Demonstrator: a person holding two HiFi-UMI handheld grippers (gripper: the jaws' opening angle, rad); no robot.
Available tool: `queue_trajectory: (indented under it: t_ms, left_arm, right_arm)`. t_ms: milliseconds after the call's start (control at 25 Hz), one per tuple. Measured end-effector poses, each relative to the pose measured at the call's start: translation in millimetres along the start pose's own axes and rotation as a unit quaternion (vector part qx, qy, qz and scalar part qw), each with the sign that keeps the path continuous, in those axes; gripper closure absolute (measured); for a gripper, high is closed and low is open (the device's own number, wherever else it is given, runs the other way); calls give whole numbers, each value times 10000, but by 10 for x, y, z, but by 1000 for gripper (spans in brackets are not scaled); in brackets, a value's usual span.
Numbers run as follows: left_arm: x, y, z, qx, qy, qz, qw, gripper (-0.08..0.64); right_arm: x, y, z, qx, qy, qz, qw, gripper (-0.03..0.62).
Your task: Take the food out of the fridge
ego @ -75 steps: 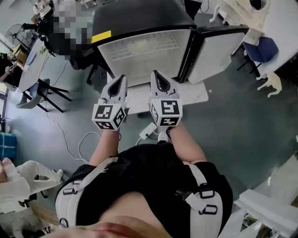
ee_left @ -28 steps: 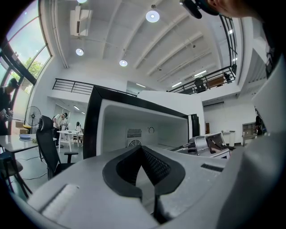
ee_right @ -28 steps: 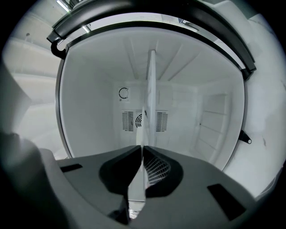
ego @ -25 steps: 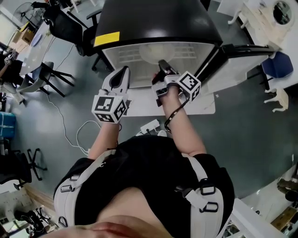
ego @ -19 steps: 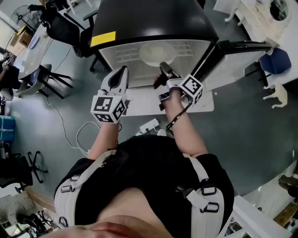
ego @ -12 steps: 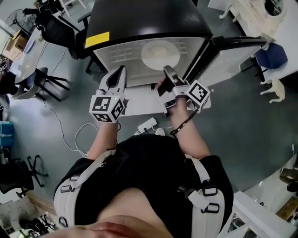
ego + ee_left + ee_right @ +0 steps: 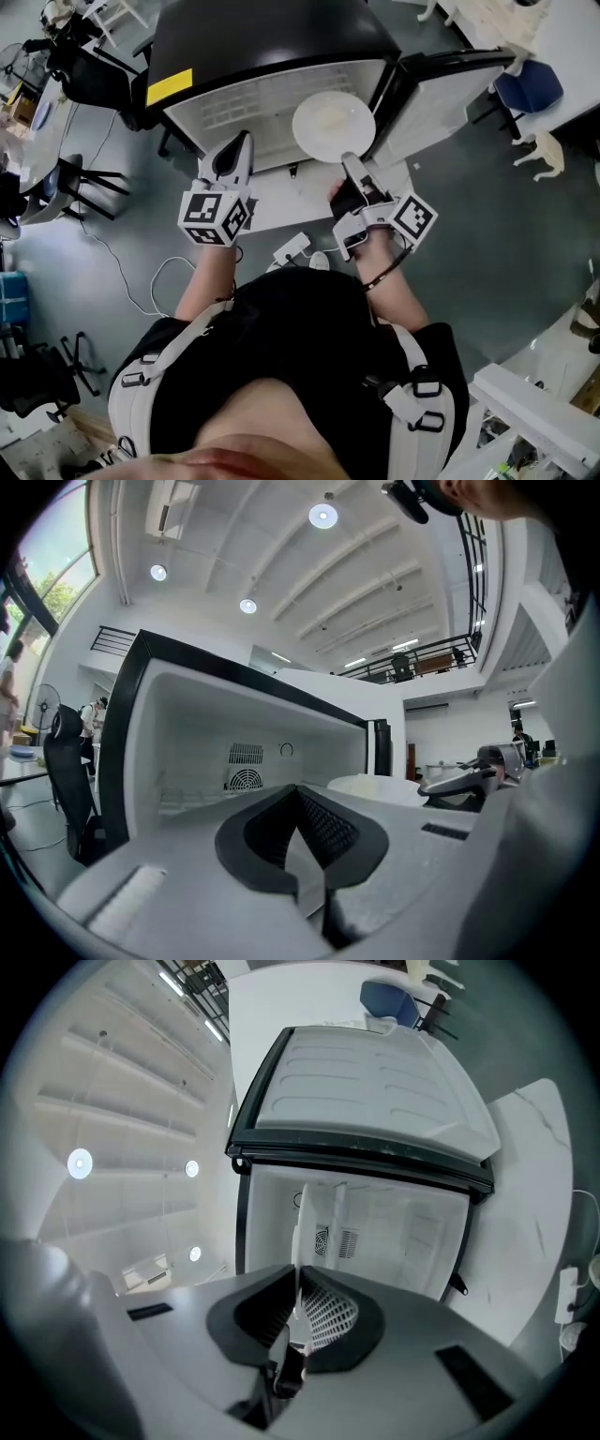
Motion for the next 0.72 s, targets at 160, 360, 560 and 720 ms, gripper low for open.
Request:
queue_trajectory:
  t_ms: [160,360,560,720]
  left_arm:
    - [24,-77,57,143,37,5,9999,566]
    - [-5,-140,79,257,-51,32,9997,566]
    - [-11,-158,119,326,-31,64,9994,566]
    - [-26,-149,115,320,-34,83,9994,566]
  right_arm:
    - [-21,-29,-105,-24,-125,8,9999,569]
    - [-19,-18,-140,-56,-177,40,9998,569]
    - [-22,-30,-133,-34,-174,32,9998,568]
    - [-22,-33,-116,-45,-154,17,9999,569]
Point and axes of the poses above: the fingertips, and each gripper's own axes: z forward along the fingers, y to its left, x out of its underside, the point moved 6 cm from there along -z, backward along the fingers, and after that the axes turned 1 degree about z, right-handed, at the moved point
